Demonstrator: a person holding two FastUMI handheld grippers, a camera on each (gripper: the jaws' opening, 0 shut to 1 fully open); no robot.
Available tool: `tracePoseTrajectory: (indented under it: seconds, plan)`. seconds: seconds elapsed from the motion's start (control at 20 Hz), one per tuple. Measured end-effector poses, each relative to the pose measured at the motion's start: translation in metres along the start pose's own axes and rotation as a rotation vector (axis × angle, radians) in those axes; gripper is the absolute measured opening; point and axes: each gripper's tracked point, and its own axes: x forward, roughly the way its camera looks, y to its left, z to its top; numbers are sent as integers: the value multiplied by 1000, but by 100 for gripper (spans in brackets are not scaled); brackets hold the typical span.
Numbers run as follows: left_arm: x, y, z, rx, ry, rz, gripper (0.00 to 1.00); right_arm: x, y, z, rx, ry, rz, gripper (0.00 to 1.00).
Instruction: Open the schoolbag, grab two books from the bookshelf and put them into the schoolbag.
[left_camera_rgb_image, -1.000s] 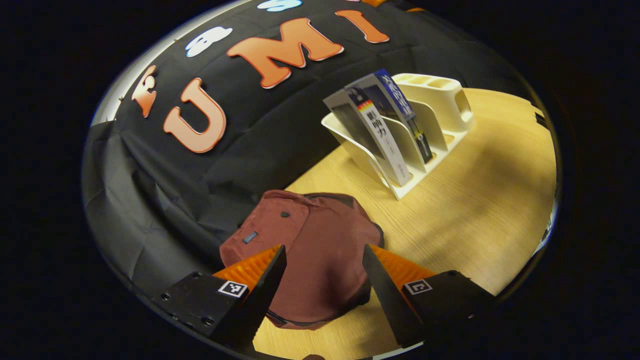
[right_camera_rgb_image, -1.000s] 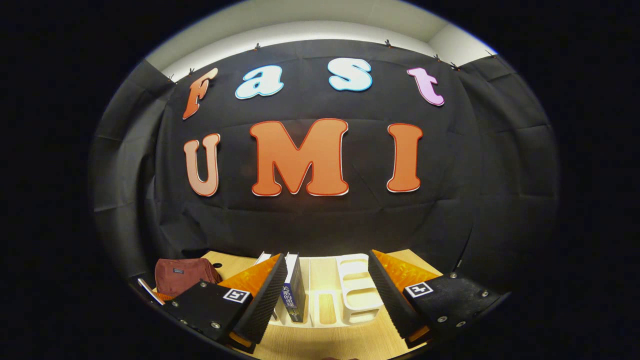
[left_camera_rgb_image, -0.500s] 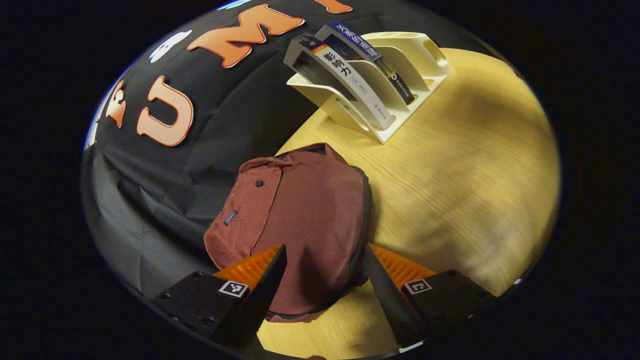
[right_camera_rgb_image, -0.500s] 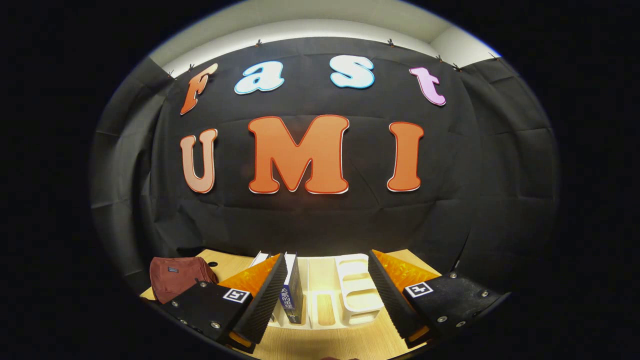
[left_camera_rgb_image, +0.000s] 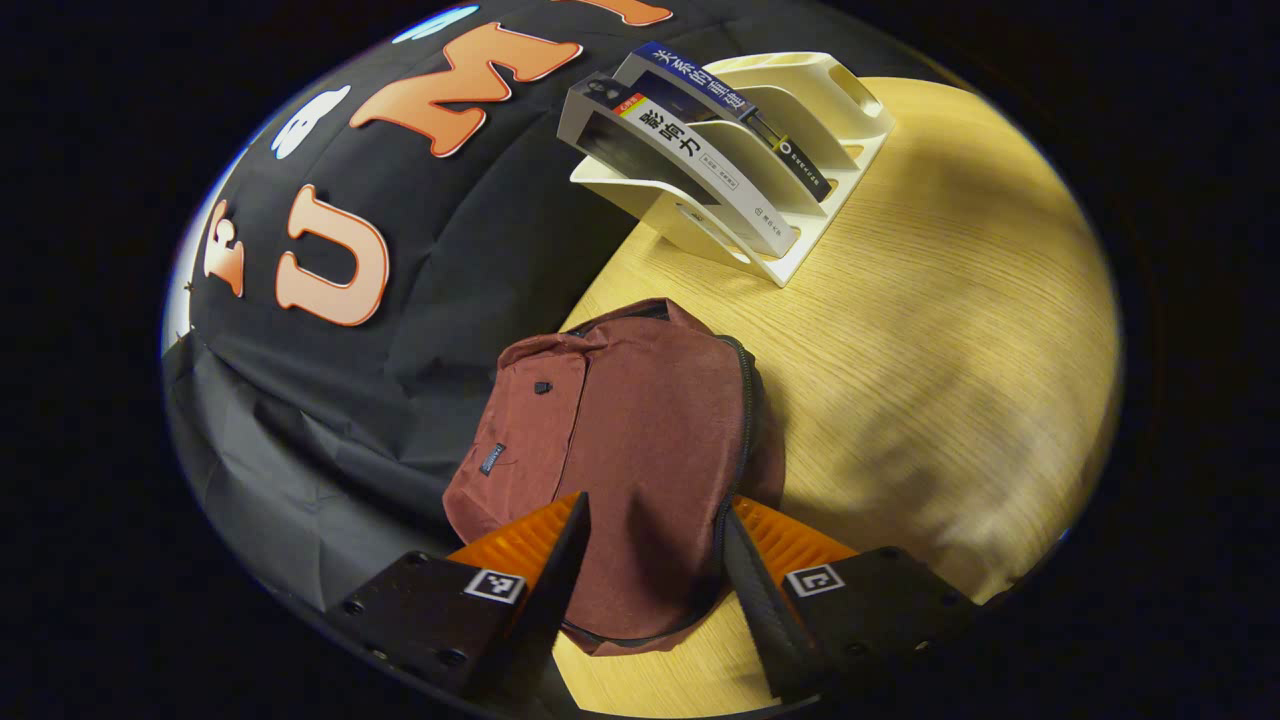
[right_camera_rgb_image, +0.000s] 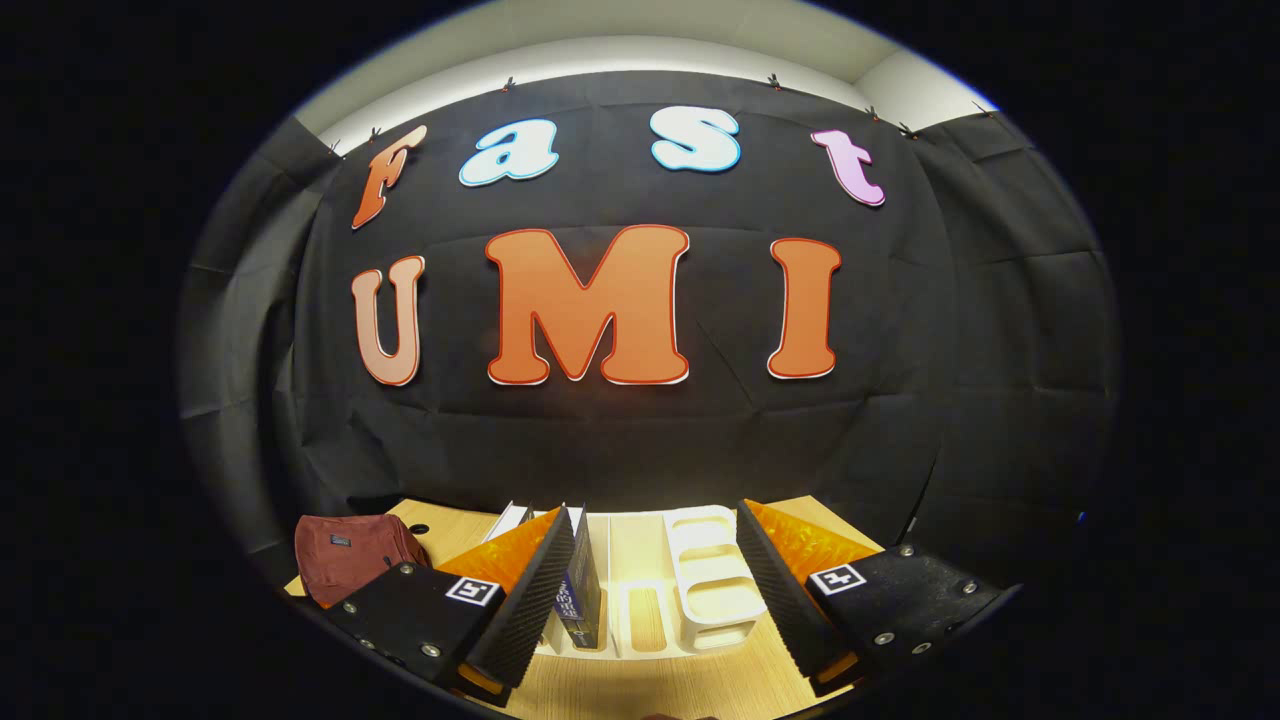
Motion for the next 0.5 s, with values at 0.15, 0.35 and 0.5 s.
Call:
tracePoseTrajectory:
  seconds: [0.15, 0.35, 0.5]
  plan:
    - [5, -10, -4, 21, 48, -62, 58, 3, 9, -4, 2, 16, 22, 97]
    - [-2, 4, 7, -53, 52, -126, 22, 5, 25, -5, -30, 37, 68, 96]
    - [-11, 28, 23, -109, 47, -182, 9, 11, 38, -8, -36, 65, 102, 96]
